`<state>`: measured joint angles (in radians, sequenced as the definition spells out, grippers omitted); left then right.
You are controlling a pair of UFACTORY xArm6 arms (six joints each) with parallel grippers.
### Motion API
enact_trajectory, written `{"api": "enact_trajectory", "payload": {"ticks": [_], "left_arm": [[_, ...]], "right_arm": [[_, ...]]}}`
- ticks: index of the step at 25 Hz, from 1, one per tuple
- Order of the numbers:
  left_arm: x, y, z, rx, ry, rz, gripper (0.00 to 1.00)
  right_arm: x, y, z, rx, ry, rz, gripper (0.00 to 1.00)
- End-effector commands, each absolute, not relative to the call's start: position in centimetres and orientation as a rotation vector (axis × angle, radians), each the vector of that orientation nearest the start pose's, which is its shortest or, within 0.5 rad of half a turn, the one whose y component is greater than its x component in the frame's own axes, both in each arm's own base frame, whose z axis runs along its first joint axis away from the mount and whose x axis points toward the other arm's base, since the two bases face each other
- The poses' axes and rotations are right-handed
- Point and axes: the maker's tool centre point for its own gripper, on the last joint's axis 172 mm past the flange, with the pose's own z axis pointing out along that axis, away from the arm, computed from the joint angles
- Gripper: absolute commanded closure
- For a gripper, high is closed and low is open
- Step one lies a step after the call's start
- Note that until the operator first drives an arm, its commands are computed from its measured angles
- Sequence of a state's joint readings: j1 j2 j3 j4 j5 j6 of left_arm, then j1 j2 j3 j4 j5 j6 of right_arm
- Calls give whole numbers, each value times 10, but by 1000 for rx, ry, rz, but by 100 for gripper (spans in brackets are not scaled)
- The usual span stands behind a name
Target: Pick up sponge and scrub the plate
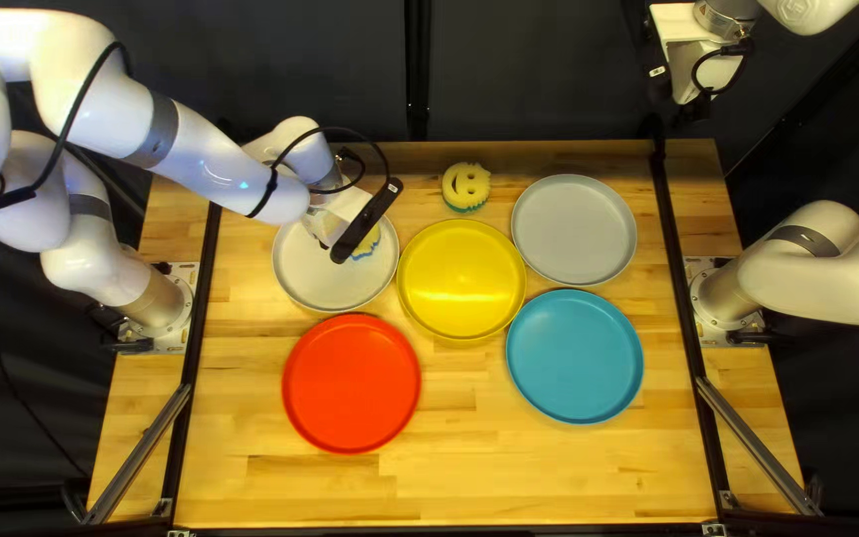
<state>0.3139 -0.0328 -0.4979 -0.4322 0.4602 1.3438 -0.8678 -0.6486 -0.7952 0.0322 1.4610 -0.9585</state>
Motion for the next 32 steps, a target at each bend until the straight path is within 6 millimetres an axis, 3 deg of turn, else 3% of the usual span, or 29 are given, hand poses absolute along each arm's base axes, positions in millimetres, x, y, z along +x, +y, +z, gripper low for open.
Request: {"api": "enact_trajectory", "payload": {"ticks": [1, 8, 15, 32], "left_arm": [[349, 90, 48, -3042, 1014, -306, 100], [302, 86, 45, -3063, 981, -263, 100], [292, 85, 43, -3077, 965, -241, 100], [384, 82, 37, -3033, 1024, -344, 100]], "right_arm": [[195, -217, 289, -3106, -135, -23, 0], [195, -217, 289, -3106, -135, -23, 0], [195, -217, 289, -3106, -135, -23, 0], [195, -217, 289, -3106, -135, -23, 0]]}}
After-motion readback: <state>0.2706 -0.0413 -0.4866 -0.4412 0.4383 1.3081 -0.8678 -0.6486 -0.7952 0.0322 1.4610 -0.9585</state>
